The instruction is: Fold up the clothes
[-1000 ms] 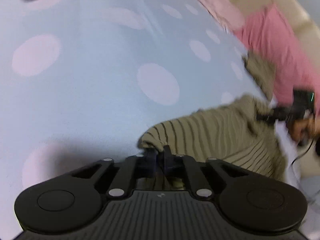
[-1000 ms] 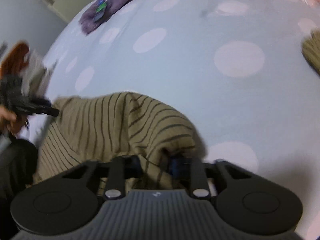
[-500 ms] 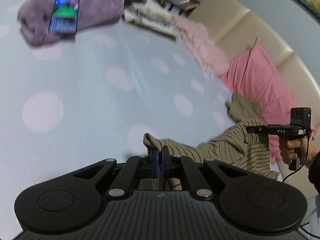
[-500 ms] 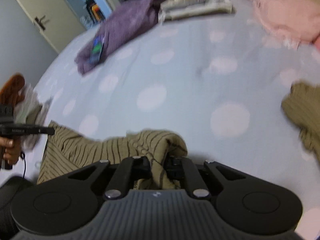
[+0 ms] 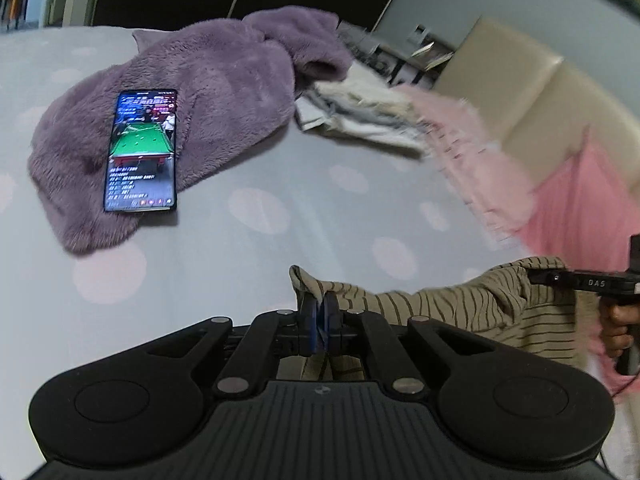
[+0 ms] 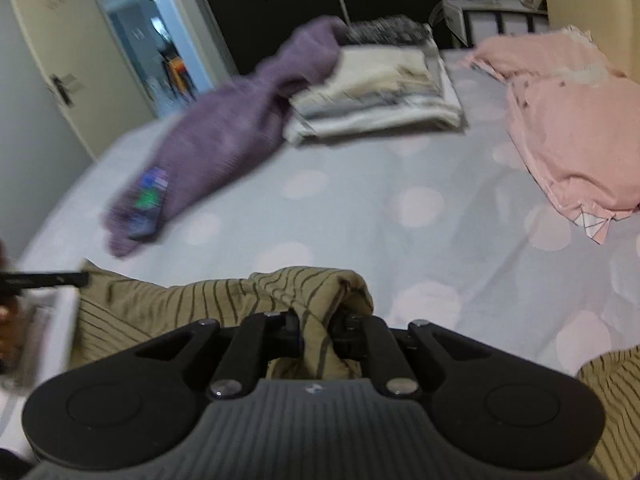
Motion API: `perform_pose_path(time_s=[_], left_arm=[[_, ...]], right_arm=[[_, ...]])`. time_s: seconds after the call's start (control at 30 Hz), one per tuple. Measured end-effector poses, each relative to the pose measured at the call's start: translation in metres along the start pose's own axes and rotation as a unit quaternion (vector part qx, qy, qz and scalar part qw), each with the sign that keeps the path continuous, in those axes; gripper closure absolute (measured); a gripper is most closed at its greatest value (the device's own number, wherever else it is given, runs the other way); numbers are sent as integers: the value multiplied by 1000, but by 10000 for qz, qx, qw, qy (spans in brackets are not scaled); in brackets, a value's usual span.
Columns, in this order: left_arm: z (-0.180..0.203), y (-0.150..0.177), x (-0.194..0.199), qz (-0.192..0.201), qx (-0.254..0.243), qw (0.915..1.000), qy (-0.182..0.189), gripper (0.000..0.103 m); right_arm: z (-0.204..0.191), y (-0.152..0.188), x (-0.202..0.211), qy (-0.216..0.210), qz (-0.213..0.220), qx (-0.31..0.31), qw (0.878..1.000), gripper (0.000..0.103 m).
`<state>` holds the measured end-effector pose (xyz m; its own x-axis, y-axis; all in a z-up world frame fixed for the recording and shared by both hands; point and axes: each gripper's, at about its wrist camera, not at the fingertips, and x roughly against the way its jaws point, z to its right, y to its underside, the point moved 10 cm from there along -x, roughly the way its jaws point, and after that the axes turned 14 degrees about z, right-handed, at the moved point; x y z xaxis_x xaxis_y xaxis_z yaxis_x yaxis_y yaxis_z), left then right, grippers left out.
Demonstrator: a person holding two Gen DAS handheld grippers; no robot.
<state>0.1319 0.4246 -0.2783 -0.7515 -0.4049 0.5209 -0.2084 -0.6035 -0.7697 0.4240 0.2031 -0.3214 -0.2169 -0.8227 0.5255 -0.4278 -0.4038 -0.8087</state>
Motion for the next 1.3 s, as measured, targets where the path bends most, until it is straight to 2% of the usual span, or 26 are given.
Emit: perform_pose_path(time_s=[0.07, 0.1, 0.13, 0.2, 0.3, 0.4, 0.43, 0.53, 0.63, 0.7, 0.8, 0.87, 0.93, 1.07, 1.17, 1.23, 1.3], left_arm=[[-3, 8, -24, -177, -227, 9991, -308, 101], [-7, 16, -34, -288, -321, 9980, -457, 100], [-14, 26, -41, -487, -313, 9966, -587, 99], [-26, 45, -53, -860, -294, 9923, -842, 96], [-37, 48, -26, -668, -191, 9913, -1119, 94], [-39, 50, 25, -471, -303, 9879, -1446, 84], [-36, 55, 44, -483, -236, 9885, -1417, 83], [-15, 84, 99, -666, 11, 9910, -1159, 83], [20, 121, 136, -974, -188, 9917, -817, 82], [47, 145, 152, -1103, -498, 9917, -435, 82], [80, 173, 170, -1160, -1014, 9880, 60, 80], [96, 189, 180, -1099, -1292, 9852, 231, 77], [106, 206, 190, -1218, -1369, 9824, 358, 76], [137, 237, 219, -1213, -1943, 9707, 724, 70], [163, 259, 243, -1068, -2510, 9569, 995, 56], [178, 275, 254, -1002, -2884, 9457, 1115, 55], [193, 289, 261, -1048, -3151, 9342, 1303, 55]], right_arm=[[12, 9, -27, 200, -178, 59, 9996, 91], [20, 18, -37, 377, -277, 3, 9989, 85], [29, 27, -45, 552, -374, -112, 9977, 70], [44, 39, -43, 622, -351, -395, 9967, 58], [61, 54, -18, 443, -133, -868, 9951, 54], [70, 71, 39, 256, 112, -1024, 9944, 49], [70, 78, 59, 259, 140, -1000, 9945, 46], [67, 107, 120, 291, 137, -957, 9949, 38], [58, 140, 165, 392, 208, -1017, 9938, 37], [50, 160, 188, 411, 333, -1168, 9917, 37], [27, 185, 201, 334, 508, -1301, 9896, 37], [4, 199, 203, 190, 545, -1193, 9912, 37], [-17, 210, 204, 100, 487, -981, 9939, 37], [-63, 219, 218, -35, 474, -481, 9977, 37], [-93, 223, 233, -11, 427, -44, 9991, 37], [-111, 228, 242, 35, 305, 449, 9985, 37], [-130, 239, 251, -15, 51, 1215, 9926, 37]])
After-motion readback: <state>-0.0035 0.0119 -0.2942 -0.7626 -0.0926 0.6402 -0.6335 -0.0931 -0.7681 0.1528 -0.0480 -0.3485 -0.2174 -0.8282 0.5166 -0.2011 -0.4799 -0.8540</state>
